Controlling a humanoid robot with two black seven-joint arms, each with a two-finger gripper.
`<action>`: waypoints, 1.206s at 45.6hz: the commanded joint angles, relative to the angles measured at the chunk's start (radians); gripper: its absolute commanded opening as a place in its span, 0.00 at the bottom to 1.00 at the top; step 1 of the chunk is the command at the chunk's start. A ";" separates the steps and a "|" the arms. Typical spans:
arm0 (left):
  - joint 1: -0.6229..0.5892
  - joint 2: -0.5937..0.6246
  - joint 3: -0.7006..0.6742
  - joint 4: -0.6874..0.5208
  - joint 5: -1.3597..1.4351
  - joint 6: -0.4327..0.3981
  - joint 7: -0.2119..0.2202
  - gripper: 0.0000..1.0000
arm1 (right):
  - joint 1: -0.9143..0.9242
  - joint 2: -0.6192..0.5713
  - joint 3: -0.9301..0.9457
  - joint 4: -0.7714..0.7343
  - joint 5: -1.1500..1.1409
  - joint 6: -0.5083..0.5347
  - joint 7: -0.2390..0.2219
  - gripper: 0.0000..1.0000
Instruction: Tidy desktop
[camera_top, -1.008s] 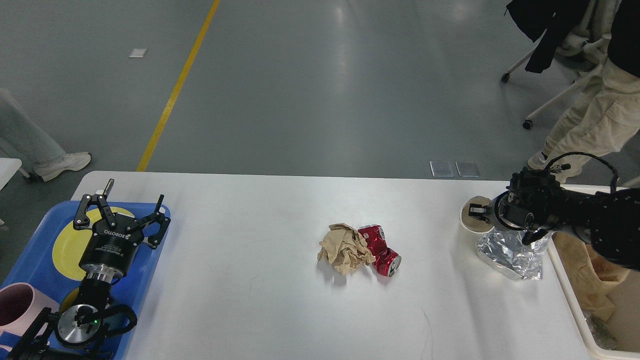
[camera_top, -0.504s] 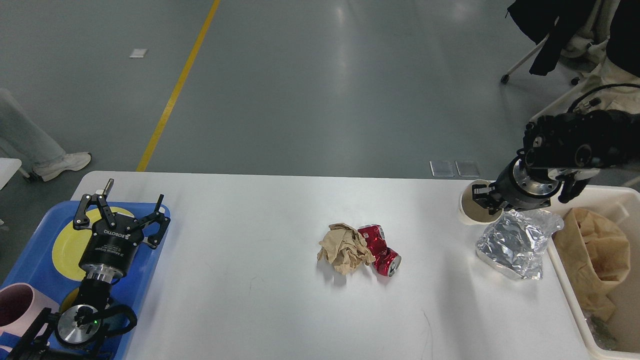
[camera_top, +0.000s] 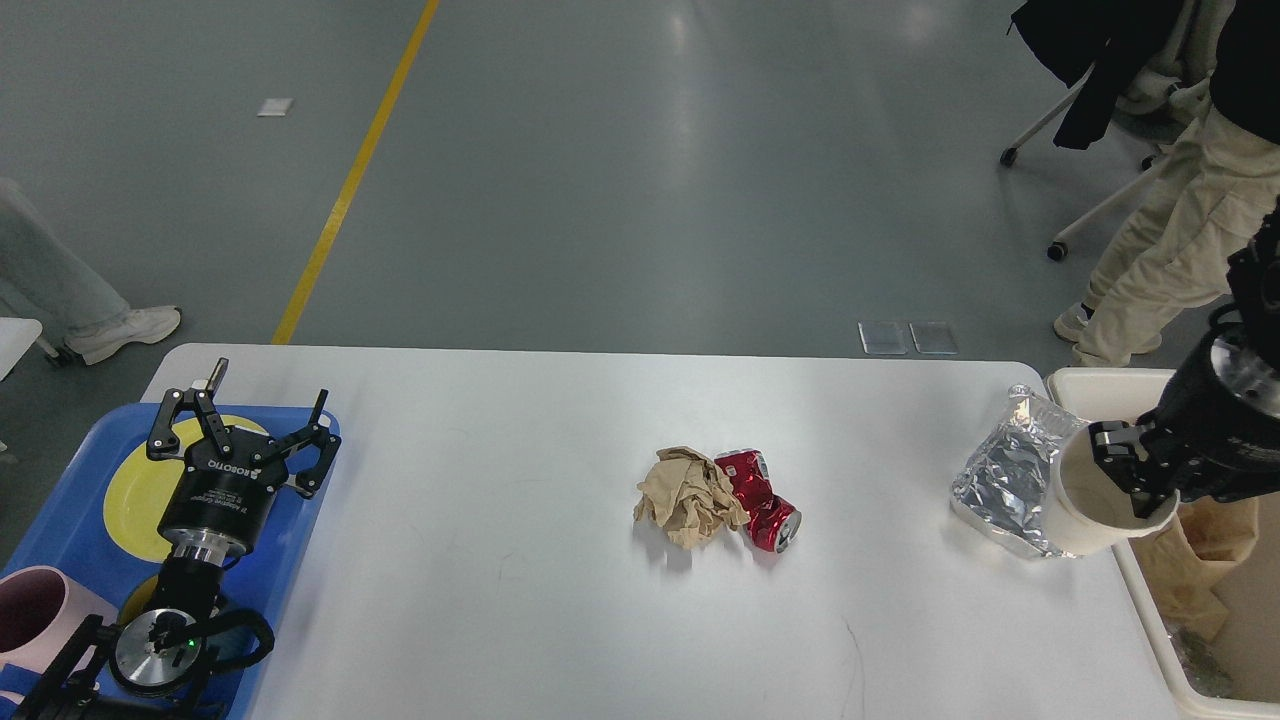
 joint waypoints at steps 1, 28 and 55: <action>0.000 0.000 0.000 0.000 0.001 0.000 -0.001 0.97 | 0.001 -0.026 -0.032 0.002 0.002 -0.015 0.008 0.00; 0.000 0.000 0.000 0.000 -0.001 0.000 -0.001 0.97 | -0.981 -0.420 0.261 -0.875 -0.023 -0.215 -0.001 0.00; 0.000 0.000 0.000 0.000 -0.001 0.000 -0.001 0.97 | -1.855 -0.081 0.778 -1.715 -0.021 -0.428 -0.033 0.00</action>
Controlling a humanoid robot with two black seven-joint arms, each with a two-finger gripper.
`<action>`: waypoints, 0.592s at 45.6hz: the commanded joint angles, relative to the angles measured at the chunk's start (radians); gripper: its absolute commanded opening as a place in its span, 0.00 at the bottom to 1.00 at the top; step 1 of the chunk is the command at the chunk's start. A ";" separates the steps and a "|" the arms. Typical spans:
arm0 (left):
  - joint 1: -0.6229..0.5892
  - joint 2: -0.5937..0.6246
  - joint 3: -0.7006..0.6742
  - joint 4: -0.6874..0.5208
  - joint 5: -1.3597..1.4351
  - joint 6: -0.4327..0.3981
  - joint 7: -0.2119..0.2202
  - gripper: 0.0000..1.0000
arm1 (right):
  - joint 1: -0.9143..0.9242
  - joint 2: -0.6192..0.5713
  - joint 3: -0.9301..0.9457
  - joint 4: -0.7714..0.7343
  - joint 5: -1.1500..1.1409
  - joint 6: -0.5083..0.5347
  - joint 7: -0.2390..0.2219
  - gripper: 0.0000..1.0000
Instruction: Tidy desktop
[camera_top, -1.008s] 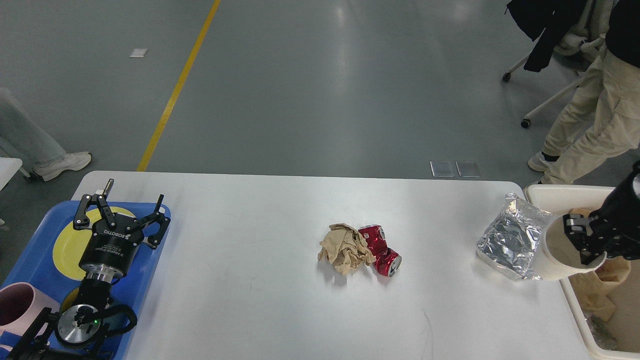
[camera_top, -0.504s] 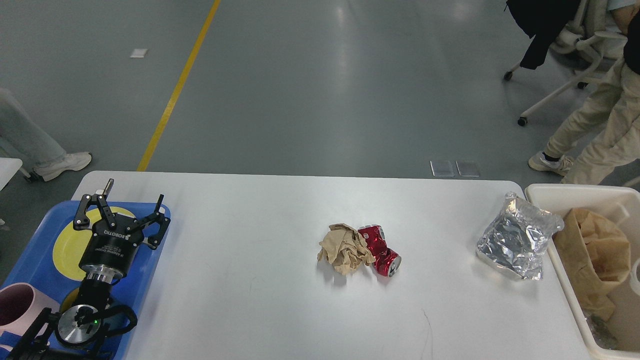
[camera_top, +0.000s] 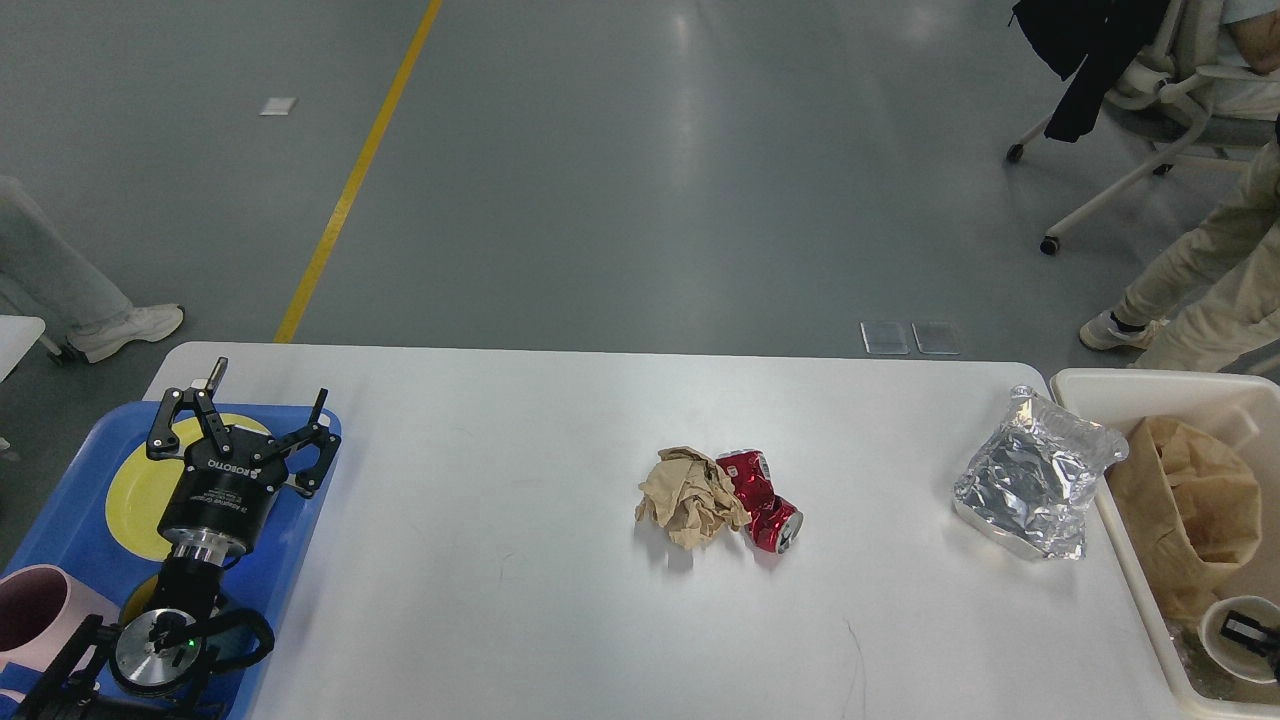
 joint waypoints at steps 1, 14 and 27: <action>0.000 0.000 0.000 0.000 -0.001 0.000 0.000 0.96 | -0.021 0.022 0.010 -0.009 0.001 -0.071 -0.014 0.00; 0.000 0.000 0.000 0.000 0.000 0.000 0.000 0.96 | -0.021 0.022 0.011 -0.009 0.000 -0.089 -0.016 0.00; 0.000 0.000 0.000 0.000 0.000 0.000 0.000 0.97 | -0.025 0.035 0.013 -0.005 0.000 -0.190 -0.013 1.00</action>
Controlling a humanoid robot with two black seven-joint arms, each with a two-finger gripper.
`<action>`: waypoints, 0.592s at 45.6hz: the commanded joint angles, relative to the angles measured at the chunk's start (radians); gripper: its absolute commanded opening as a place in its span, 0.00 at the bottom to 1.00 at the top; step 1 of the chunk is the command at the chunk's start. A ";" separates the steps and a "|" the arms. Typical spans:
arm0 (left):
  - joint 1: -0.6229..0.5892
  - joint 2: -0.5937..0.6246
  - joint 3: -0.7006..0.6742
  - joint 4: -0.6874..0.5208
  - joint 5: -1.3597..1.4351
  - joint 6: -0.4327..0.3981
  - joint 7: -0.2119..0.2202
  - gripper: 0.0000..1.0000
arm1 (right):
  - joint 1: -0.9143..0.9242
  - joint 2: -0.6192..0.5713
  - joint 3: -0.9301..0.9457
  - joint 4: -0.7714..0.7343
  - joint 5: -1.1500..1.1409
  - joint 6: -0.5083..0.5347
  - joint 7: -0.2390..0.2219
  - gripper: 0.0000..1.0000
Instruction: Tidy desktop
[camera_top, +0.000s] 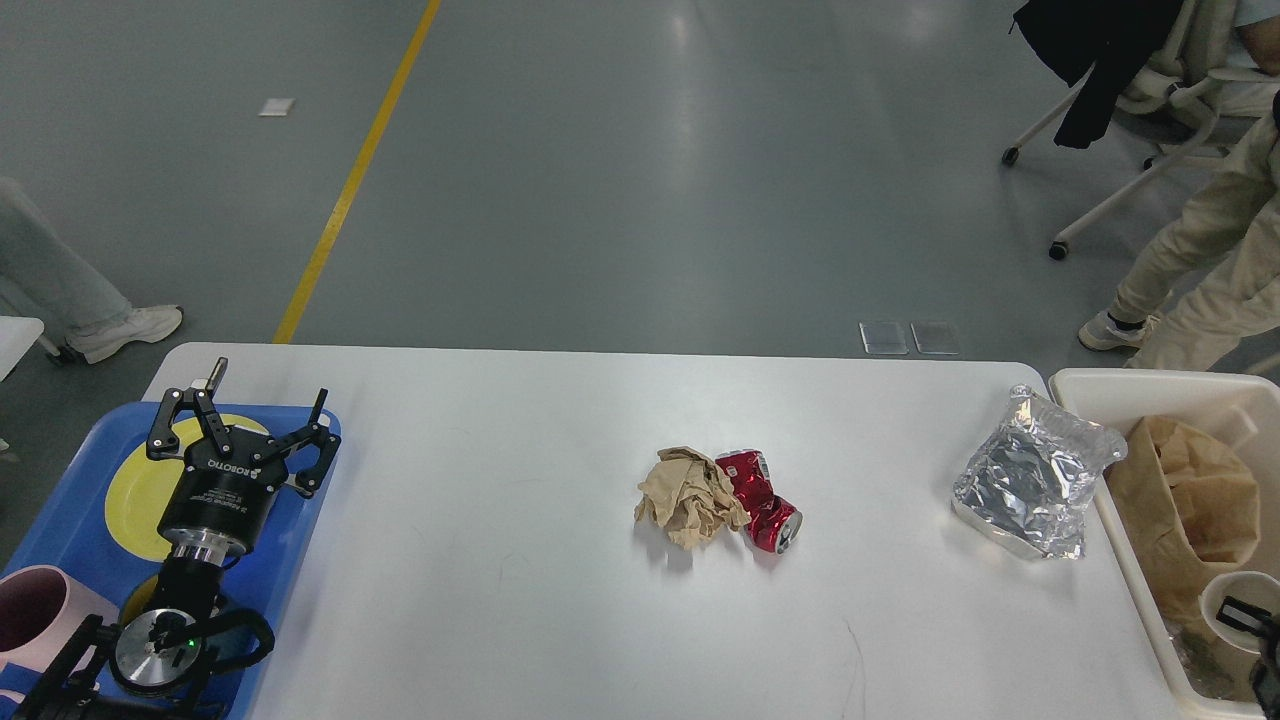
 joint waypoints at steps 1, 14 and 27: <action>0.000 0.000 0.000 0.000 0.000 0.000 0.000 0.97 | -0.004 0.007 0.001 0.003 0.000 -0.016 0.001 1.00; 0.000 0.000 0.000 0.000 0.001 0.000 0.000 0.97 | -0.001 -0.002 -0.001 0.005 -0.002 -0.014 0.001 1.00; 0.000 0.000 0.000 0.000 0.000 0.000 0.000 0.97 | 0.038 -0.012 0.001 0.045 -0.005 -0.005 -0.001 1.00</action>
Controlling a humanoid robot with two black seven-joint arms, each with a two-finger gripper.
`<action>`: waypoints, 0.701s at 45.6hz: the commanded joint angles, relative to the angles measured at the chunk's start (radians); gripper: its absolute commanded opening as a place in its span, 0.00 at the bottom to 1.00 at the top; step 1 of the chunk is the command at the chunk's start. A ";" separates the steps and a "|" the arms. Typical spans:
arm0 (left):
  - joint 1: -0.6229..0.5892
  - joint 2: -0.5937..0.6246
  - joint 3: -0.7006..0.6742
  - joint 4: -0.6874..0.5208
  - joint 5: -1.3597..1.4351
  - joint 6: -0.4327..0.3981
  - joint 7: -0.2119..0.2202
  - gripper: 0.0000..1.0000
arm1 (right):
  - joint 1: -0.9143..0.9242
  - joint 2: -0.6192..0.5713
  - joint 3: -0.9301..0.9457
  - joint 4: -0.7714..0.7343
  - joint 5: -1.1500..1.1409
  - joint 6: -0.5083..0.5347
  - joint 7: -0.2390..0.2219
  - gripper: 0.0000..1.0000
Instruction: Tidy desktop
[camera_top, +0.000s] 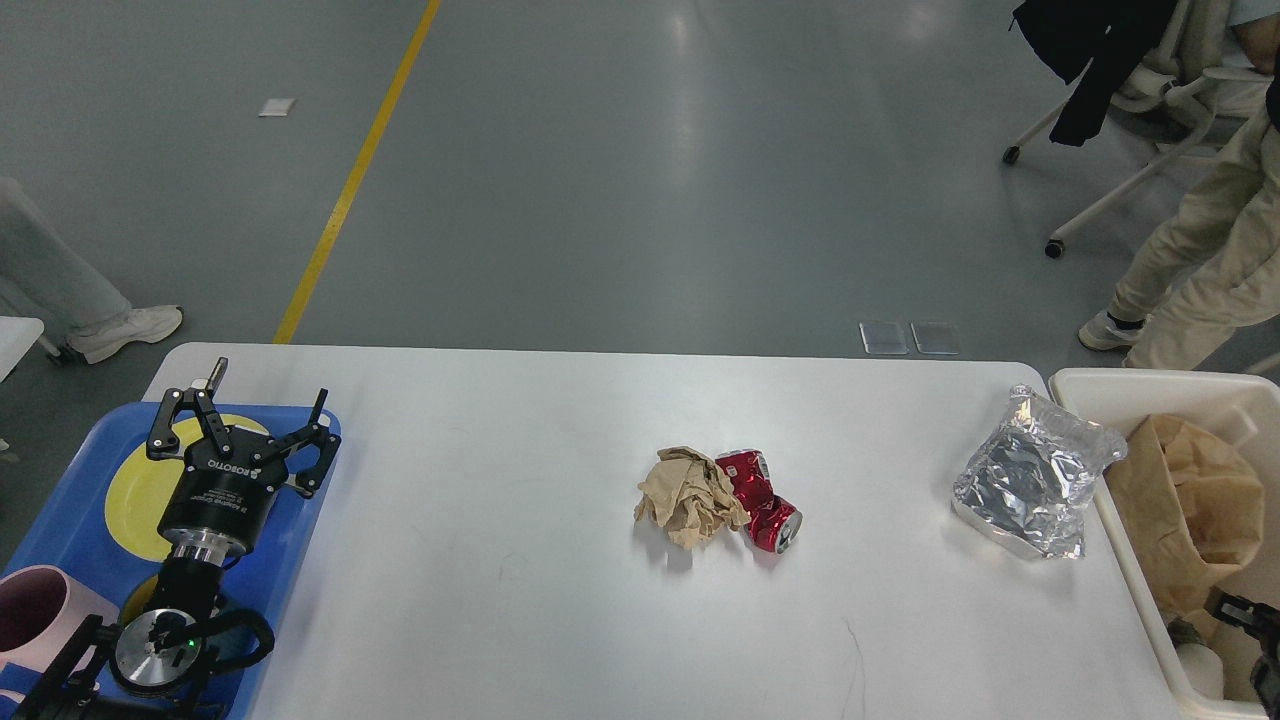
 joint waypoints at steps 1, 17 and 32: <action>0.000 0.000 0.000 0.000 0.000 0.000 0.000 0.97 | 0.035 -0.013 0.001 0.044 -0.002 0.018 -0.002 1.00; 0.000 0.000 0.000 0.000 -0.001 0.000 0.000 0.97 | 0.564 -0.262 -0.178 0.617 -0.132 0.227 -0.092 1.00; 0.000 0.000 0.000 0.000 0.000 0.000 0.000 0.97 | 1.266 -0.136 -0.526 1.090 -0.163 0.505 -0.129 1.00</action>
